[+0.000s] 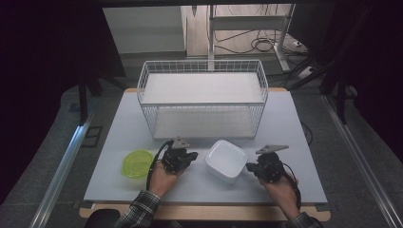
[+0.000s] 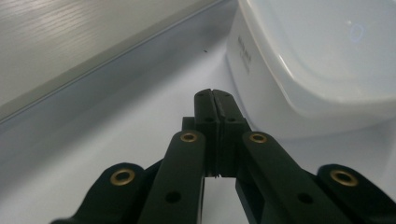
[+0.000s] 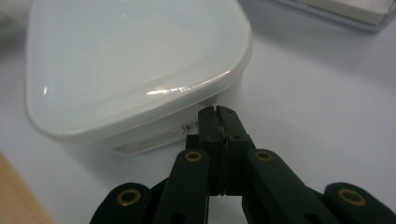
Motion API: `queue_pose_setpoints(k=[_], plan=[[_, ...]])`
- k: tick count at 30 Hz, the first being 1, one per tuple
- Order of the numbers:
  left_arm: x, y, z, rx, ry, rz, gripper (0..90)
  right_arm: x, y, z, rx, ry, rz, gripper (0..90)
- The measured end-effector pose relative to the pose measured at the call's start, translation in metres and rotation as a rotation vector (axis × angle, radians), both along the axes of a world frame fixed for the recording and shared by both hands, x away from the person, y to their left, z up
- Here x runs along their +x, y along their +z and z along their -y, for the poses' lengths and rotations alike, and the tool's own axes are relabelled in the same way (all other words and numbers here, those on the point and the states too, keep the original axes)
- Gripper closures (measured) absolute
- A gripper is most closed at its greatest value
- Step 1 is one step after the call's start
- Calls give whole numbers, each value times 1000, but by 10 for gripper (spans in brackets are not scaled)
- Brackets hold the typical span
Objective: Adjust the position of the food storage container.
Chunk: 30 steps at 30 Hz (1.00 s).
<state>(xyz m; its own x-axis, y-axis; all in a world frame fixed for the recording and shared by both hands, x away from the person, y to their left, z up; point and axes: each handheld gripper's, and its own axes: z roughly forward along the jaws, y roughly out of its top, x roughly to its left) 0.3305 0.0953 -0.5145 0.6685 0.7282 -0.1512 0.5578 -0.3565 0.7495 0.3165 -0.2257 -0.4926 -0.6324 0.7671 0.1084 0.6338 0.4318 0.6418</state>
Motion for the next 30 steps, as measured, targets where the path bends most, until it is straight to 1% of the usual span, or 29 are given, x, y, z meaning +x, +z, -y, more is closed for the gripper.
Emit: queue_pose_setpoints(k=[1, 2, 3, 5, 6, 8, 9, 10, 11, 12, 13, 14, 15, 16, 17, 18, 19, 20, 21, 23, 25, 29, 30], plan=[[3, -1, 2, -2, 3, -4, 900, 6, 0, -2, 0, -5, -8, 896], [3, -1, 2, -2, 3, -4, 900, 6, 0, -2, 0, -5, -8, 896], [9, -3, 5, 2, 13, -9, 900, 19, 1, -6, 0, -4, -15, 896], [13, -4, 7, -3, 17, -23, 900, 28, 1, -10, 6, 2, -22, 896], [14, -5, 7, 0, 17, -25, 900, 32, 1, -13, 9, 7, -22, 896], [13, -4, 6, 3, 19, -28, 900, 35, 0, -17, 19, 14, -21, 896], [9, -4, 5, 15, 35, -26, 900, 36, -2, -26, 41, 35, -26, 896], [7, -4, 3, 20, 43, -29, 900, 34, -3, -30, 35, 37, -22, 896], [5, -3, 0, 16, 49, -38, 900, 33, -5, -34, 17, 45, -14, 896], [2, -3, -3, 2, 57, -45, 900, 31, -6, -37, 11, 53, -11, 896], [-2, -3, -5, -10, 62, -48, 900, 30, -7, -39, 15, 59, -11, 896], [-2, -3, -5, -10, 62, -48, 900, 30, -7, -39, 15, 59, -11, 896], [-8, -4, -8, 4, 57, -54, 900, 27, -8, -42, 20, 64, -5, 897], [-11, -4, -9, 8, 57, -53, 900, 25, -8, -43, 17, 67, 0, 897], [-11, -4, -9, 8, 57, -53, 900, 25, -8, -43, 17, 67, 0, 897], [-14, -4, -9, 14, 61, -54, 900, 23, -8, -44, 7, 73, 9, 897], [-17, -5, -8, 18, 67, -55, 900, 21, -6, -45, 9, 74, 15, 897], [-20, -5, -8, 31, 64, -50, 900, 17, -5, -46, 11, 78, 23, 897], [-20, -5, -8, 31, 64, -50, 900, 17, -5, -46, 11, 78, 23, 897], [-26, -4, -8, 44, 62, -50, 900, 12, -4, -47, 12, 82, 25, 898], [-30, -4, -8, 33, 71, -55, 900, 10, -4, -48, 10, 83, 29, 898], [-36, -4, -10, 43, 78, -52, 900, 7, -4, -50, 6, 87, 26, 898], [-36, -5, -11, 38, 78, -53, 900, 5, -4, -50, 7, 96, 30, 898]])
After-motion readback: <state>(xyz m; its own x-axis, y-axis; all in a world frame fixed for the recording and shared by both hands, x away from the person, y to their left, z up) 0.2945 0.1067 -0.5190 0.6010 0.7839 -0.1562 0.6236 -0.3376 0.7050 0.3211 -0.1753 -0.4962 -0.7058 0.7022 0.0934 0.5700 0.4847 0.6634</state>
